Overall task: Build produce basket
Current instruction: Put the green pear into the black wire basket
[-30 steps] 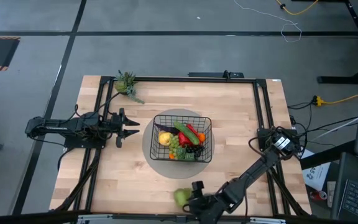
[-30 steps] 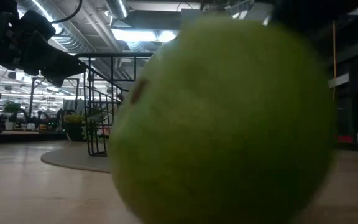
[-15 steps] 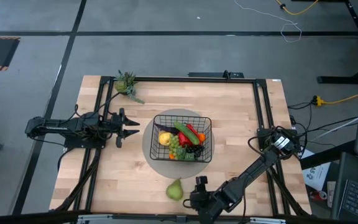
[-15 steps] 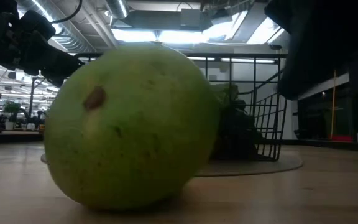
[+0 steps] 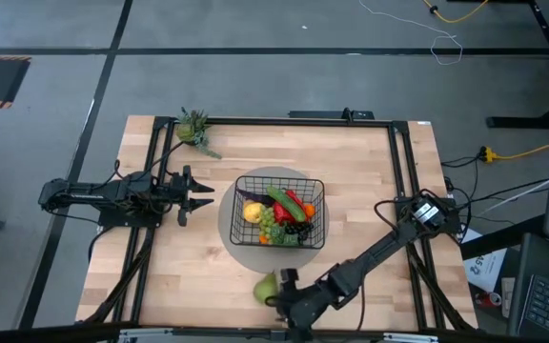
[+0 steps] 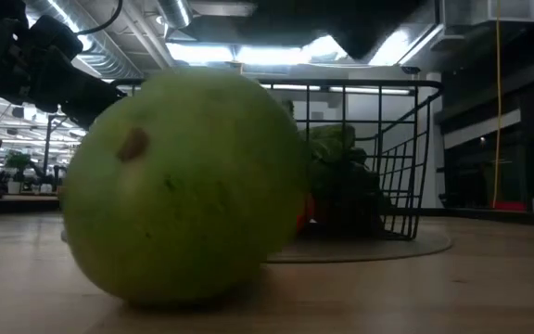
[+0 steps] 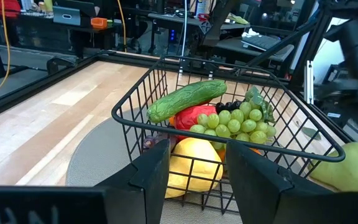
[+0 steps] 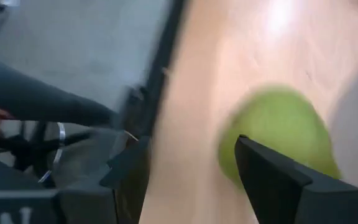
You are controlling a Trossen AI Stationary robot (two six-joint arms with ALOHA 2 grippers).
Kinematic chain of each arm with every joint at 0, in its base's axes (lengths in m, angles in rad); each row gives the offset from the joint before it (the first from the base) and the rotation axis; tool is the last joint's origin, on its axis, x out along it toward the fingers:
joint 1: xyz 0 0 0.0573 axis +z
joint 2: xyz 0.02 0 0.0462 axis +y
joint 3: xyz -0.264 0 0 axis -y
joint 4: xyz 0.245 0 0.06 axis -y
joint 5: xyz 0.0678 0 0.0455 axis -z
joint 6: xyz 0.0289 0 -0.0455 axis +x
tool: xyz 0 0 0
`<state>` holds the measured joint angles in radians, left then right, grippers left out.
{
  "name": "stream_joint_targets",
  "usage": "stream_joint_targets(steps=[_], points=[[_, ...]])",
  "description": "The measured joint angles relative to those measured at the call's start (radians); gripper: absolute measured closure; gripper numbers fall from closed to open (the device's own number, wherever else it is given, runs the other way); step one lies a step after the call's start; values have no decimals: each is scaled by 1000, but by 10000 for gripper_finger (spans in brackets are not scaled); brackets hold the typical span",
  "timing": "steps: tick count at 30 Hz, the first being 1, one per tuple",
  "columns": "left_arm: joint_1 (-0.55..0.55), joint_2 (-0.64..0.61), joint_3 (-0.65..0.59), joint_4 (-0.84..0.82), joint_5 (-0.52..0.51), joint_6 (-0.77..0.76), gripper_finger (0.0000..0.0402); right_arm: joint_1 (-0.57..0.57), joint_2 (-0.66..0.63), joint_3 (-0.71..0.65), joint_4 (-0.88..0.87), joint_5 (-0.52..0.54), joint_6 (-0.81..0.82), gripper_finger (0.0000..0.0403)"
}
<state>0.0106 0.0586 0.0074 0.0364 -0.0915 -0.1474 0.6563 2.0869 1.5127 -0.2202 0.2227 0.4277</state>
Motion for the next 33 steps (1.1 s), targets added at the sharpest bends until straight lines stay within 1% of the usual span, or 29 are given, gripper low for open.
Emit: stream_joint_targets(steps=[4, 5, 7, 9, 15, 17, 18, 19, 22, 24, 27, 30, 33], points=[[0, 0, 0, 0, 0, 0, 250, 1, 0, 0, 103, -15, -105, 171], [0, 0, 0, 0, 0, 0, 250, 1, 0, 0, 108, -5, -124, 171], [0, 0, 0, 0, 0, 0, 250, 0, 0, 0, 111, 48, -147, 171], [0, 0, 0, 0, 0, 0, 250, 0, 0, 0, 115, 136, -153, 171], [0, 0, 0, 0, 0, 0, 250, -5, 0, 0, 114, 493, -164, 171], [0, 0, 0, 0, 0, 0, 250, -12, 0, 0, 101, 558, -186, 171], [0, 0, 0, 0, 0, 0, 250, -18, 0, 0, 86, 560, -197, 171], [0, 0, 0, 0, 0, 0, 250, -26, 0, 0, 66, 540, -197, 171], [0, 0, 0, 0, 0, 0, 250, -58, 0, 0, 21, 376, -168, 171], [0, 0, 0, 0, 0, 0, 250, -77, 0, 0, -8, 299, -132, 171], [0, 0, 0, 0, 0, 0, 250, -93, 0, 0, -58, 302, -96, 171], [0, 0, 0, 0, 0, 0, 250, -94, 0, 0, -63, 303, -95, 171], [0, 0, 0, 0, 0, 0, 250, -93, 0, 0, -69, 263, -83, 171]])
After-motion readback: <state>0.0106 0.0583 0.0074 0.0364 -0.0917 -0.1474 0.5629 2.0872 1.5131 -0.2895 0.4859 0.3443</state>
